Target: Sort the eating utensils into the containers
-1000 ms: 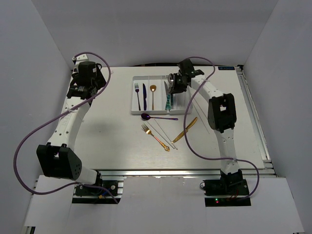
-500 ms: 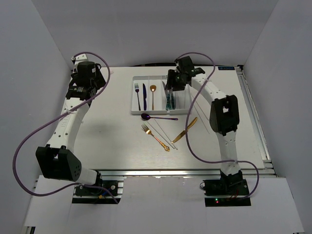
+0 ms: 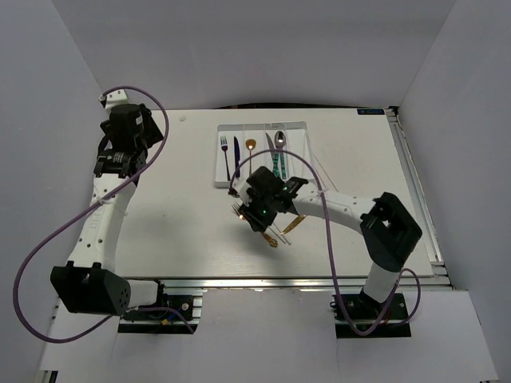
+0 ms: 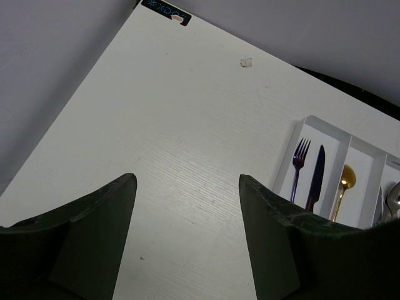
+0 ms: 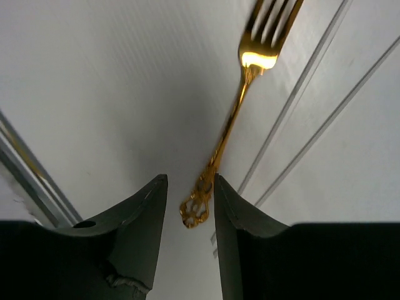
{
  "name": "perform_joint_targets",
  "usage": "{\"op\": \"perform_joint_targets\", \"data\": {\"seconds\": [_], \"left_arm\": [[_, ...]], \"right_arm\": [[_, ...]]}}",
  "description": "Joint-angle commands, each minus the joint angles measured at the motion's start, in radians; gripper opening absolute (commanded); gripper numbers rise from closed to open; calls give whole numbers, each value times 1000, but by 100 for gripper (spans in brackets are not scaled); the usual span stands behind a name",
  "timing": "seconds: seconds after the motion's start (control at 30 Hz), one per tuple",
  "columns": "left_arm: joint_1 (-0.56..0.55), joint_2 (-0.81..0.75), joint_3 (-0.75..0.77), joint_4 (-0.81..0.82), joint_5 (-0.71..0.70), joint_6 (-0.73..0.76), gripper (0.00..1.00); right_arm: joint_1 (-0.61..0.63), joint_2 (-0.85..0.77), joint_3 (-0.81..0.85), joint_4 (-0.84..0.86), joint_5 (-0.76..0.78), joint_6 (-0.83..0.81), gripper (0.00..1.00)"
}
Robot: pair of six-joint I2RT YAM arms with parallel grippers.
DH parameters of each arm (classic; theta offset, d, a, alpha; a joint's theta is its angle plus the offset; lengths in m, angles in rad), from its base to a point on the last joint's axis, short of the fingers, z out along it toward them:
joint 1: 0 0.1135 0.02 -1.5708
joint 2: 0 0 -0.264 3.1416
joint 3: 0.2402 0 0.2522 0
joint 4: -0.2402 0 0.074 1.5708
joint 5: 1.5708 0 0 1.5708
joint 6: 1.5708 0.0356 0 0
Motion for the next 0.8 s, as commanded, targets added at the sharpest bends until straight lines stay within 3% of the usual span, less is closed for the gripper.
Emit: {"op": "perform_joint_targets", "data": {"seconds": [0.0,0.6,0.77], "left_arm": [[3,-69,-24,-6,12,10,78],[8,-222,-101,-38,-63,62,78],[8,-218,-95,-40,-77,66,78]], "right_arm": [[3,4,-85,5,90,-56,42],[28,234,96,10,155,24,37],[45,278,88,11,221,26,26]]}}
